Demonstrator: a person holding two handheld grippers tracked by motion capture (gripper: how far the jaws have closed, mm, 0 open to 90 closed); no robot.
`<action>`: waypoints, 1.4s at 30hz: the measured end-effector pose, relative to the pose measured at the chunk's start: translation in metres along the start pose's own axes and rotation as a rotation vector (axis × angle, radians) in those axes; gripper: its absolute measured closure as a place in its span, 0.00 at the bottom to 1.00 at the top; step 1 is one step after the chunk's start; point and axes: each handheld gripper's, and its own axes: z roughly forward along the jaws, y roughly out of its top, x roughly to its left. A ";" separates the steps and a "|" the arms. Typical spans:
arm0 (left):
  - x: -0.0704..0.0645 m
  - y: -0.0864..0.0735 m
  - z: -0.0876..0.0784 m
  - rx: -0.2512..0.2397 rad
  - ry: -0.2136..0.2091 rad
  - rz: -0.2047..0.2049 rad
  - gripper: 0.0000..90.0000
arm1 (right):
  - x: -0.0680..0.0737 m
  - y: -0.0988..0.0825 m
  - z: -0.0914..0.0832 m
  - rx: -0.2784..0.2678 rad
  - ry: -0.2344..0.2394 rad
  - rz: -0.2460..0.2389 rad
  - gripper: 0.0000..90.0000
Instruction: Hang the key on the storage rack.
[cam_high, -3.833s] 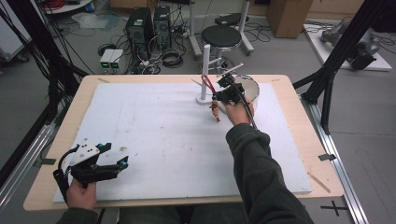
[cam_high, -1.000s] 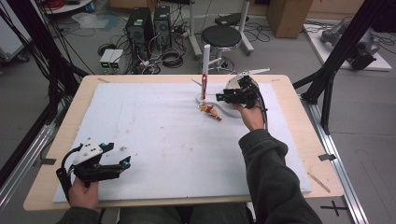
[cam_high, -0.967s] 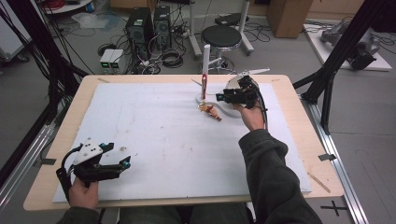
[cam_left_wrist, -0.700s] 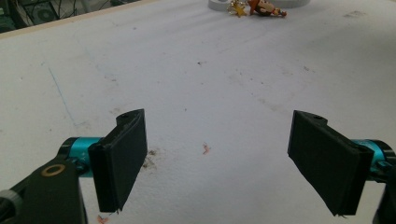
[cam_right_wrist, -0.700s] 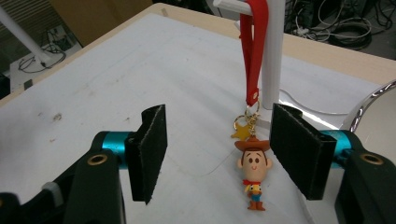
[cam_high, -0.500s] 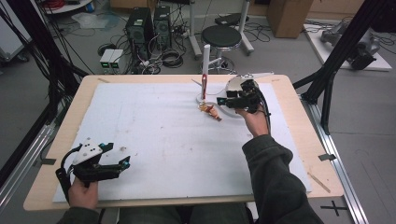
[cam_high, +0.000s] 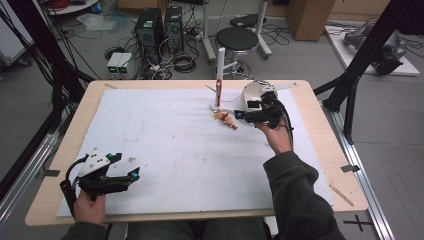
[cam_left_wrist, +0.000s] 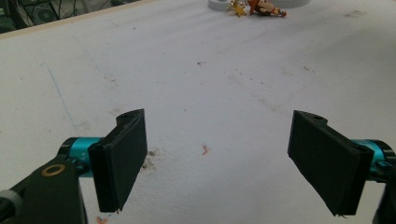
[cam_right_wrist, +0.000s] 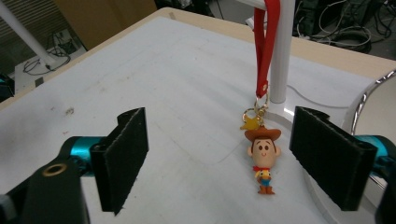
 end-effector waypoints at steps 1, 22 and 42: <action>0.000 0.000 0.000 -0.001 0.001 -0.004 0.23 | 0.000 0.000 0.000 0.000 0.000 0.000 0.18; -0.001 0.000 0.001 -0.004 0.000 -0.009 0.23 | 0.014 -0.026 -0.019 0.007 -0.029 -0.052 0.13; -0.001 0.001 0.001 -0.001 -0.003 -0.006 0.23 | 0.023 -0.044 -0.035 -0.004 -0.042 -0.088 0.13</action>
